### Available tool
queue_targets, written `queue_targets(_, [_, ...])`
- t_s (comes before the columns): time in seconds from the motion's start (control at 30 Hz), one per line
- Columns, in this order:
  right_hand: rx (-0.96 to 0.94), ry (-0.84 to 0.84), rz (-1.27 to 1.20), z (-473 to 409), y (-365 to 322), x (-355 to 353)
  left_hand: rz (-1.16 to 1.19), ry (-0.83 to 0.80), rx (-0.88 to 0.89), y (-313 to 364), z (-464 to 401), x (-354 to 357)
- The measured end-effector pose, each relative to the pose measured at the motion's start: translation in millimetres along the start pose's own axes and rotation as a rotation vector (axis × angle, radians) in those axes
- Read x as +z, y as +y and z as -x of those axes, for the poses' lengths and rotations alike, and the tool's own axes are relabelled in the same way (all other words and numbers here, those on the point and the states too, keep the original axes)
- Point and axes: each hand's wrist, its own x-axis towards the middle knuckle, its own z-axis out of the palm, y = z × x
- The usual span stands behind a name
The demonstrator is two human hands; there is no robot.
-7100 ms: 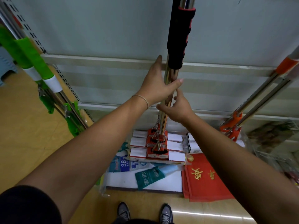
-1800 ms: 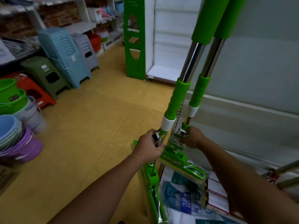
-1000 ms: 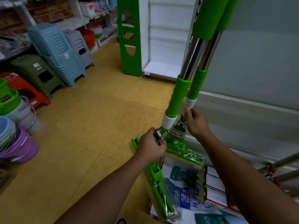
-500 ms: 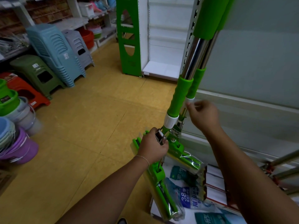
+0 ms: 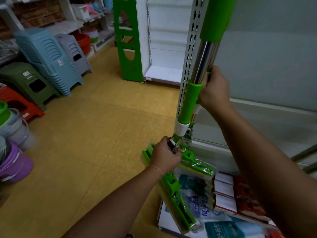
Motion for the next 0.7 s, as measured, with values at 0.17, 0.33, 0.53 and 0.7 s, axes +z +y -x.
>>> queue_targets(0.17, [0.023,0.024,-0.108,5.5,0.0,1.2,0.002,-0.004,-0.015,0.8,-3.3,3.2])
queue_targets(0.33, [0.094,0.060,-0.155,17.2,10.1,5.8,0.000,0.006,-0.024,0.3,-5.0,4.1])
queue_targets(0.53, [0.151,0.111,-0.383,82.0,31.1,8.6,0.001,0.011,-0.018,2.6,-3.8,5.2])
queue_targets(0.7, [-0.012,-0.213,-0.479,127.0,23.7,10.3,-0.133,0.007,-0.005,5.4,-3.4,8.3])
